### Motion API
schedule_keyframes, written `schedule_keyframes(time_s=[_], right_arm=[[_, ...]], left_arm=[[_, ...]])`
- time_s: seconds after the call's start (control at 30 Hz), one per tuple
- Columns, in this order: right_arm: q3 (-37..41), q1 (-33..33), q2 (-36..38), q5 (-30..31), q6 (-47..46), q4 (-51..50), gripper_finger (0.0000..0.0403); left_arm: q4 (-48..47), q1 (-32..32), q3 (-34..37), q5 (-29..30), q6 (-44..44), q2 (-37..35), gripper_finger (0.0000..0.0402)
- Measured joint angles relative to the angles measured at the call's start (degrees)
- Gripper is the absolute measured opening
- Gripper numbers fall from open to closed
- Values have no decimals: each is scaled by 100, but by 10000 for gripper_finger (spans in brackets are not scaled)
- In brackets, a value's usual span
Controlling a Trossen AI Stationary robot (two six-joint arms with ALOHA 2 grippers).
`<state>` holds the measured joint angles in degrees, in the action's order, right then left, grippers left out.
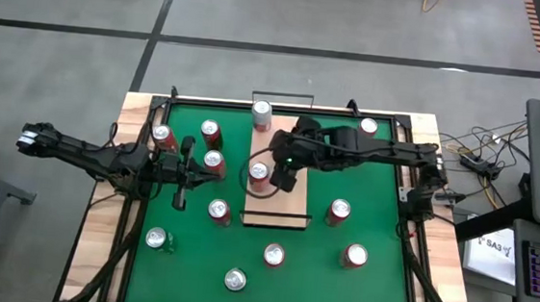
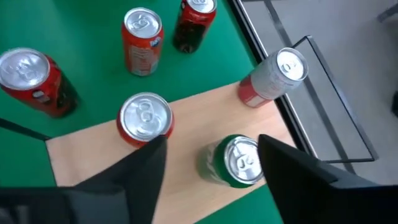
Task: Place canned beverage on shelf
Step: Put the green soda can on the shelf
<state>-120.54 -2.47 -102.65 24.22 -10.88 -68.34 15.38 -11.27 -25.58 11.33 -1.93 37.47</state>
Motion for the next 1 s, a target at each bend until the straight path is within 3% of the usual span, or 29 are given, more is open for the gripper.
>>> schedule_keyframes(time_s=[0.2, 0.43, 0.57, 0.73, 1.0], right_arm=[[2043, 110, 1205, -13, 77, 1290, 125], [4676, 338, 2553, -14, -612, 3166, 20], [5671, 495, 2885, -6, -928, 3953, 13], [6527, 527, 2940, -70, -1209, 4746, 13], [6919, 484, 2800, -215, -1048, 6407, 12]], left_arm=[[-108, 0, 0, 4, -26, 4, 0], [-710, 0, 0, 28, -76, 52, 0], [-702, 0, 0, 289, -330, 79, 0], [-38, 6, 0, 903, -1122, 68, 0], [610, 11, 0, 916, -2588, 63, 0]])
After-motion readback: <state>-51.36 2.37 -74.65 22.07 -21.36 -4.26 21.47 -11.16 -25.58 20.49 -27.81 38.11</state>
